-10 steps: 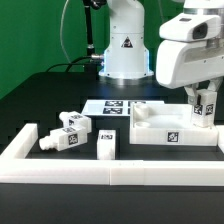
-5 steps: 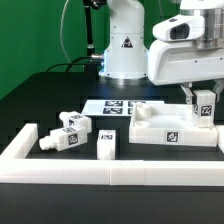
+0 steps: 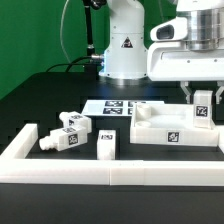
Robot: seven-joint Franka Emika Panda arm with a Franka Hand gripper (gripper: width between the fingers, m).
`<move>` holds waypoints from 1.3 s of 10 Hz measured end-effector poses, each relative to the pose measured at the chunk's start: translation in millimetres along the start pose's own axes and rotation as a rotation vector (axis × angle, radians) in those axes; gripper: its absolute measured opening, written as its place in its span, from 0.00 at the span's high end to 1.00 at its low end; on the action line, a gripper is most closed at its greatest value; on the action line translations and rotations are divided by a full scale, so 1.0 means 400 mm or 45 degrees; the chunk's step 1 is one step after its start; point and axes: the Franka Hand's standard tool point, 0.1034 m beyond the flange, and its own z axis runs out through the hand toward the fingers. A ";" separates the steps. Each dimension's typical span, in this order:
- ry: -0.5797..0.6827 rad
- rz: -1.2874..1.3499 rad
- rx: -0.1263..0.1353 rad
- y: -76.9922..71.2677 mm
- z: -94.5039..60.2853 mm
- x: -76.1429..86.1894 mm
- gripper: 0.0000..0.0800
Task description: Assemble one leg
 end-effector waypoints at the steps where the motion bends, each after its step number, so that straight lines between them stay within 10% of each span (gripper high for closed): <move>1: -0.002 0.136 0.002 -0.002 0.001 -0.001 0.64; 4: -0.005 0.235 0.005 -0.003 0.001 -0.002 0.63; 5: -0.005 0.191 0.005 -0.003 0.001 -0.002 0.38; 7: -0.003 0.037 -0.001 -0.004 0.001 -0.003 0.22; 13: 0.019 -0.797 -0.070 -0.012 0.000 -0.005 0.19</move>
Offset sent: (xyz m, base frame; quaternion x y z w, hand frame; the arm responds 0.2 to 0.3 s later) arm 0.0000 0.0000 0.0000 0.0000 0.0000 0.0000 1.0000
